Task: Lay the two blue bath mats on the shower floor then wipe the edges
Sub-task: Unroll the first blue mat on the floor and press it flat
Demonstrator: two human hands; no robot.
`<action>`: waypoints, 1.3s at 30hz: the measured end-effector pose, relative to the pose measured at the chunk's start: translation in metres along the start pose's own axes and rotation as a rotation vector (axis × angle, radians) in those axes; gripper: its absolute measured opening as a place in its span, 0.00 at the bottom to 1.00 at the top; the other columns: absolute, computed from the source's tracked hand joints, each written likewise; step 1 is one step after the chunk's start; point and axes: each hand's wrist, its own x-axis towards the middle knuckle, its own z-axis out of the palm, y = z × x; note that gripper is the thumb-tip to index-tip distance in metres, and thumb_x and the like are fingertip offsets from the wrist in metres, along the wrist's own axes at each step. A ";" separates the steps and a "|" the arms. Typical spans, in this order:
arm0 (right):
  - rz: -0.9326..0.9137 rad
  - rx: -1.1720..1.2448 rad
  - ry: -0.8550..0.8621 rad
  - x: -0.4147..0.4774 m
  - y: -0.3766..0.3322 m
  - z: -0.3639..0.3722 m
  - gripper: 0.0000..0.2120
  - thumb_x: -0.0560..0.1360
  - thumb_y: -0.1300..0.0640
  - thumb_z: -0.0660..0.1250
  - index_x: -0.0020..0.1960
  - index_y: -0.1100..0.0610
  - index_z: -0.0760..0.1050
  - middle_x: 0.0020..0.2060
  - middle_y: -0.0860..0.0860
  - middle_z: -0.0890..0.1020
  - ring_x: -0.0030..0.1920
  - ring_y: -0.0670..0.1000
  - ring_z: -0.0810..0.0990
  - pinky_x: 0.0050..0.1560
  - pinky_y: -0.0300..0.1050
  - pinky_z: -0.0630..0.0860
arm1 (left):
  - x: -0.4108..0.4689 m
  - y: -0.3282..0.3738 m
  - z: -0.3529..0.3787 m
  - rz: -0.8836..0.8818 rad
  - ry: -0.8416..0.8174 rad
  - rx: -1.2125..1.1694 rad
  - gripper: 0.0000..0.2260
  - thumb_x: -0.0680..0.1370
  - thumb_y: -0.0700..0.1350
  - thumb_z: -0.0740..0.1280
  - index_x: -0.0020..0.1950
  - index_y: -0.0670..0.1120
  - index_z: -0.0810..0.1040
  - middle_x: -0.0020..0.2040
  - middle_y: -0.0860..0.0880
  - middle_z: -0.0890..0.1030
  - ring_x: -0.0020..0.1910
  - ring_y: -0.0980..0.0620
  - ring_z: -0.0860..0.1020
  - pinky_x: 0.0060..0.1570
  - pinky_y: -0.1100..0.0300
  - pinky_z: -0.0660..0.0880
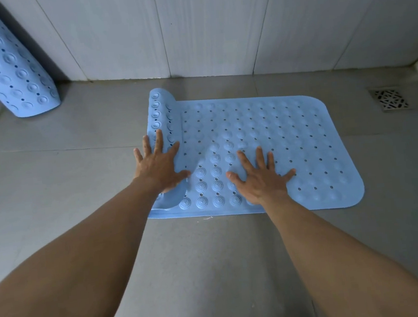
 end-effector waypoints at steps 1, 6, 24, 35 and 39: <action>0.002 -0.001 -0.002 0.000 0.005 -0.002 0.36 0.74 0.23 0.41 0.77 0.32 0.33 0.80 0.47 0.35 0.80 0.55 0.35 0.67 0.82 0.40 | 0.001 0.002 0.001 0.001 0.003 -0.011 0.42 0.75 0.70 0.62 0.82 0.58 0.47 0.81 0.45 0.33 0.79 0.35 0.36 0.76 0.33 0.44; 0.027 0.006 -0.018 0.003 0.014 -0.005 0.35 0.75 0.24 0.41 0.77 0.33 0.34 0.80 0.48 0.34 0.80 0.56 0.34 0.67 0.82 0.40 | 0.002 0.002 0.001 0.012 0.001 -0.029 0.41 0.76 0.68 0.63 0.82 0.58 0.47 0.81 0.45 0.33 0.79 0.36 0.37 0.76 0.34 0.45; -0.032 -0.007 -0.028 0.003 -0.021 0.005 0.35 0.75 0.25 0.37 0.78 0.36 0.31 0.79 0.48 0.32 0.79 0.60 0.32 0.68 0.80 0.37 | -0.008 -0.009 0.006 -0.128 0.168 0.202 0.26 0.79 0.61 0.58 0.75 0.51 0.65 0.80 0.38 0.39 0.80 0.36 0.41 0.73 0.30 0.43; -0.005 0.009 -0.062 0.005 0.002 -0.004 0.35 0.75 0.24 0.39 0.77 0.33 0.32 0.79 0.46 0.32 0.79 0.57 0.32 0.67 0.83 0.40 | -0.013 -0.006 0.027 -0.306 -0.193 -0.144 0.33 0.77 0.73 0.42 0.76 0.68 0.30 0.80 0.48 0.30 0.78 0.34 0.33 0.68 0.23 0.41; -0.011 0.002 -0.047 0.007 0.003 0.001 0.36 0.74 0.23 0.38 0.76 0.32 0.31 0.79 0.46 0.32 0.79 0.57 0.32 0.66 0.83 0.39 | -0.013 -0.008 0.031 -0.289 -0.179 -0.159 0.33 0.76 0.74 0.41 0.75 0.68 0.29 0.79 0.48 0.28 0.76 0.34 0.30 0.69 0.25 0.37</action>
